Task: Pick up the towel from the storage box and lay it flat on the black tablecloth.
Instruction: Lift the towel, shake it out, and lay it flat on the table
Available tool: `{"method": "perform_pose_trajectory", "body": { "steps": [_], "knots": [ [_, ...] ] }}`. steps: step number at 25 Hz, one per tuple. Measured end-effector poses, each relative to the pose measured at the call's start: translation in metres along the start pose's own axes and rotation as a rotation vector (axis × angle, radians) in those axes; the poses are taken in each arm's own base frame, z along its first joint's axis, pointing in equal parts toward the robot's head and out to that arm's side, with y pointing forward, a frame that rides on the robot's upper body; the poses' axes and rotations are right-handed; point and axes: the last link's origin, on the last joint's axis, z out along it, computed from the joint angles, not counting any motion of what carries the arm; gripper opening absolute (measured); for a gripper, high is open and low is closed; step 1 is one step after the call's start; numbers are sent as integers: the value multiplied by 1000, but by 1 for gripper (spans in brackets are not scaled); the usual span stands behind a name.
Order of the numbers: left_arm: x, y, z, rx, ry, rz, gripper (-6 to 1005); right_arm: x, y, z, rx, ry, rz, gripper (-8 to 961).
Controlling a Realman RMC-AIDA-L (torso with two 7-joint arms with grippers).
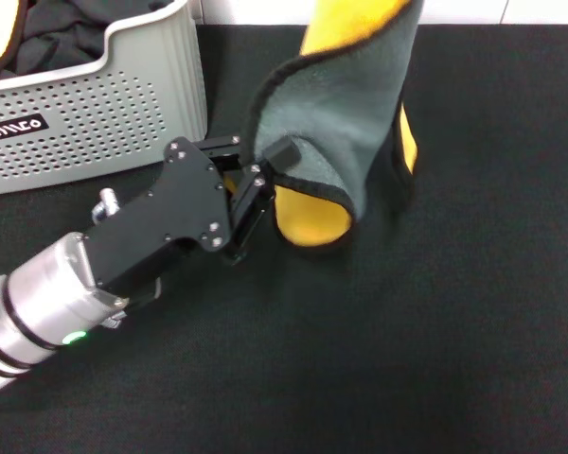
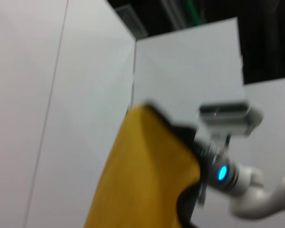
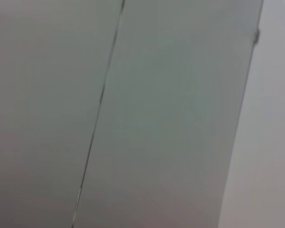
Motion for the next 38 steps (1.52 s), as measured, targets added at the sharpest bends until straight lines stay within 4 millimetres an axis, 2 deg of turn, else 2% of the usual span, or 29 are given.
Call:
{"method": "perform_pose_trajectory", "body": {
  "steps": [6,11,17,23,26,29,32,36,38],
  "knots": [
    [26,-2,-9,-135,28,-54,10,8,23,-21,29,90,49,47],
    [53,-6,-28,-186,-4,-69,11,4,68,-50,58,162,31,50],
    [78,-5,-46,-239,-55,-104,11,6,112,-71,59,225,79,53],
    [85,1,-56,-253,-91,-183,11,9,155,-92,3,273,134,56],
    [89,7,-63,-236,-89,-199,12,-4,171,-107,-9,232,136,57],
    [93,13,-63,-240,-84,-214,12,-12,178,-119,13,203,140,59],
    [95,22,-57,-279,-73,-251,12,-8,180,-122,21,204,173,60],
    [91,26,-58,-286,-68,-294,12,7,176,-124,16,200,237,62],
    [82,22,-64,-234,-67,-335,13,23,171,-130,39,184,303,63]
  ]
}}
